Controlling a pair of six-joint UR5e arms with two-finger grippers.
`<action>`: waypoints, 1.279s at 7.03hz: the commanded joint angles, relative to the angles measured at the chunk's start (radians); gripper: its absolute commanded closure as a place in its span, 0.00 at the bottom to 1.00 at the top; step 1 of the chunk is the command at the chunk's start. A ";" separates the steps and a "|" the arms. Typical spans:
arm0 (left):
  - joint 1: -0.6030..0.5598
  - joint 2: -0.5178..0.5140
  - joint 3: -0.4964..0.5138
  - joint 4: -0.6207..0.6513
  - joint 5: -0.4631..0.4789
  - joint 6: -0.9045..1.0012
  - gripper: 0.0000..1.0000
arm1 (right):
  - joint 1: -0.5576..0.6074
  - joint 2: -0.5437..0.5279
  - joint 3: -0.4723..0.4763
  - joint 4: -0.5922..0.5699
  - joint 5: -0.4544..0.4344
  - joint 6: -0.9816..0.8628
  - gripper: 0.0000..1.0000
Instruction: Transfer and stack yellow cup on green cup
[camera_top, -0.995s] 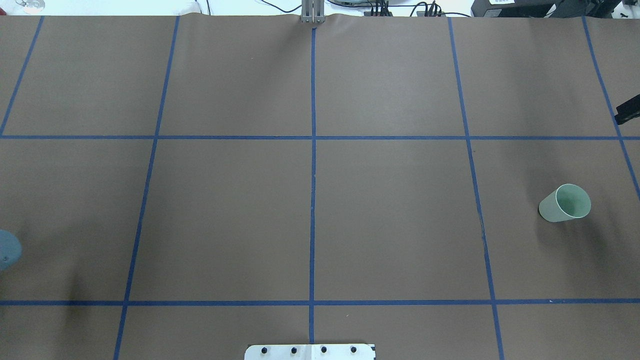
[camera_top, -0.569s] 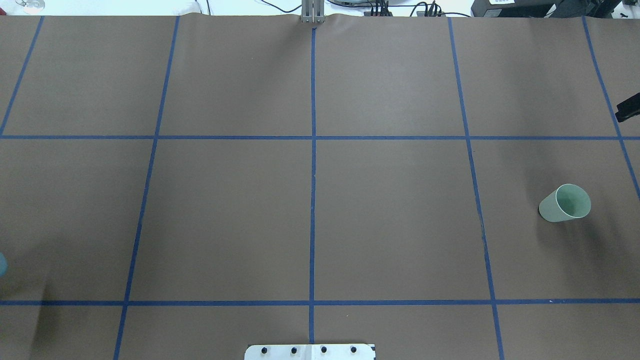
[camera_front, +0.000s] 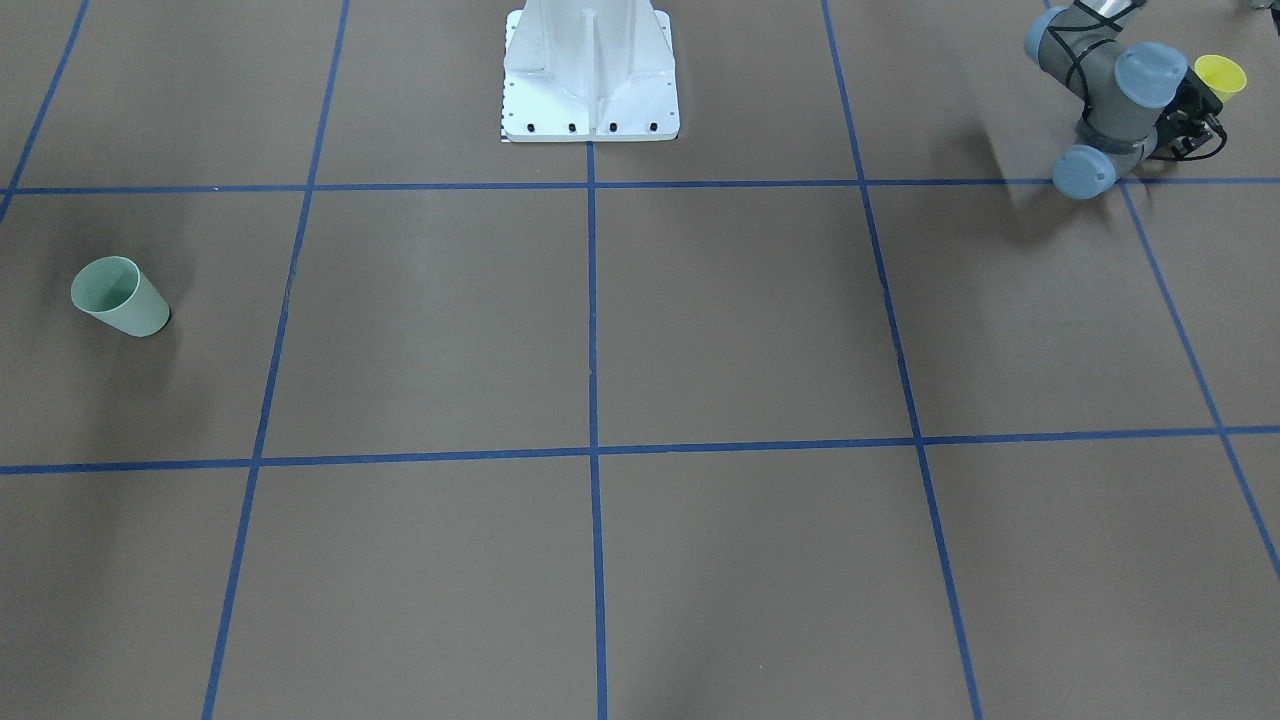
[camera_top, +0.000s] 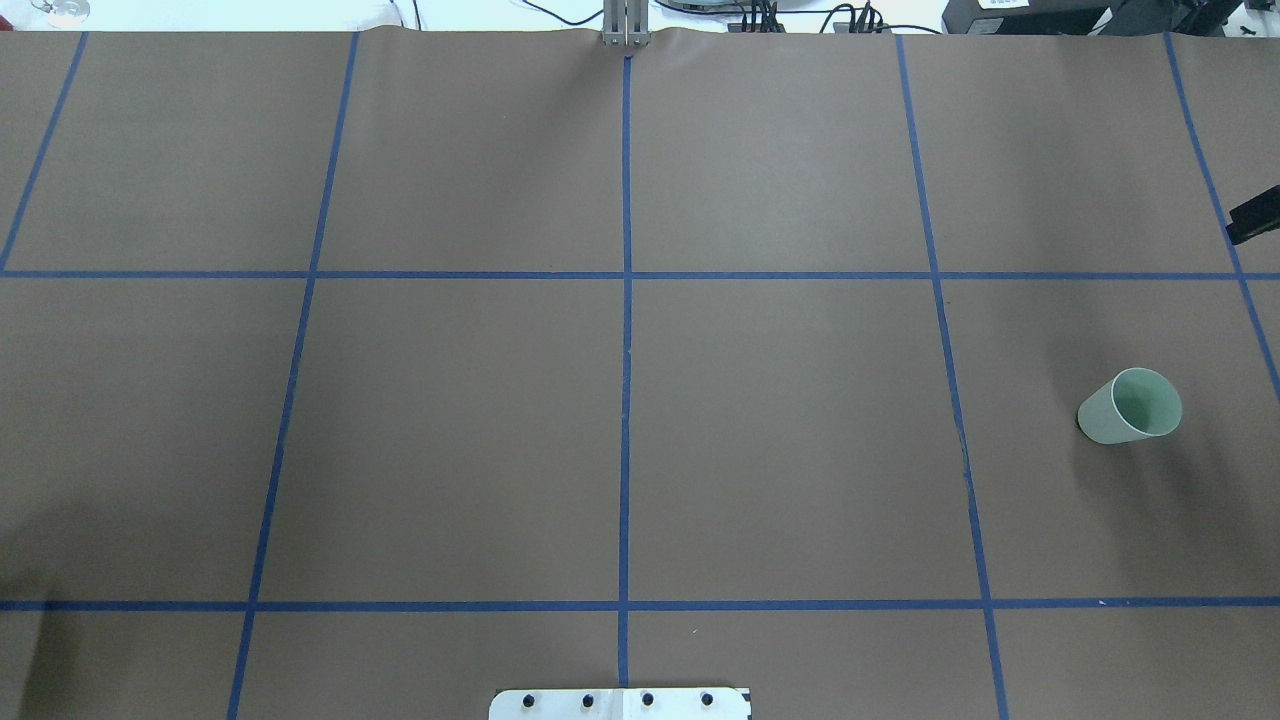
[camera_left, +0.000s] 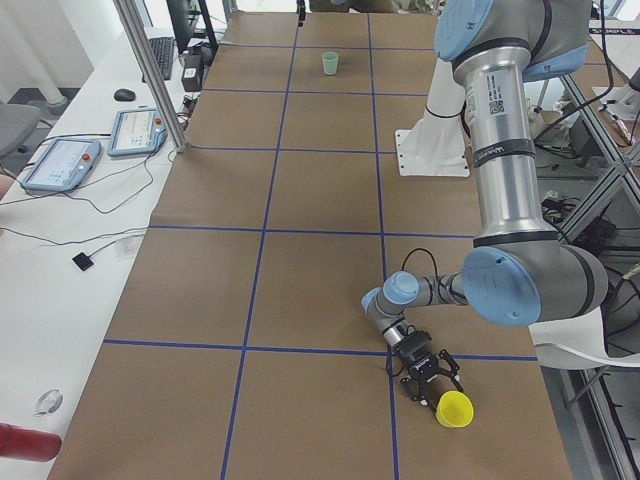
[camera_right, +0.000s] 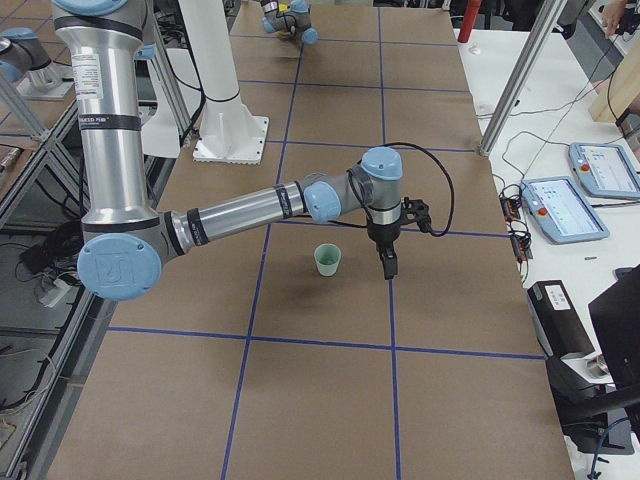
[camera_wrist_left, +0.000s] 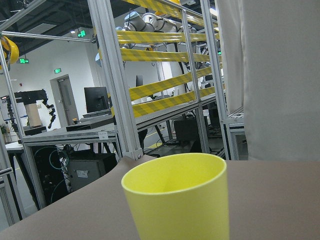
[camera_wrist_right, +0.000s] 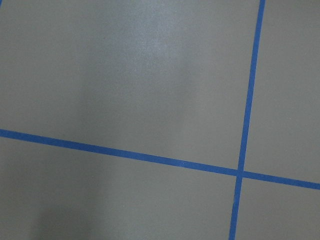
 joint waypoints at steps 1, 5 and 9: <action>0.011 0.003 0.001 -0.017 -0.002 -0.019 0.10 | -0.001 -0.004 0.017 -0.001 0.001 0.000 0.01; 0.021 0.017 0.044 -0.063 -0.009 -0.039 0.10 | -0.002 -0.010 0.033 -0.002 0.001 0.000 0.01; 0.036 0.017 0.091 -0.122 -0.045 -0.070 0.25 | -0.004 -0.038 0.097 -0.012 0.001 0.002 0.01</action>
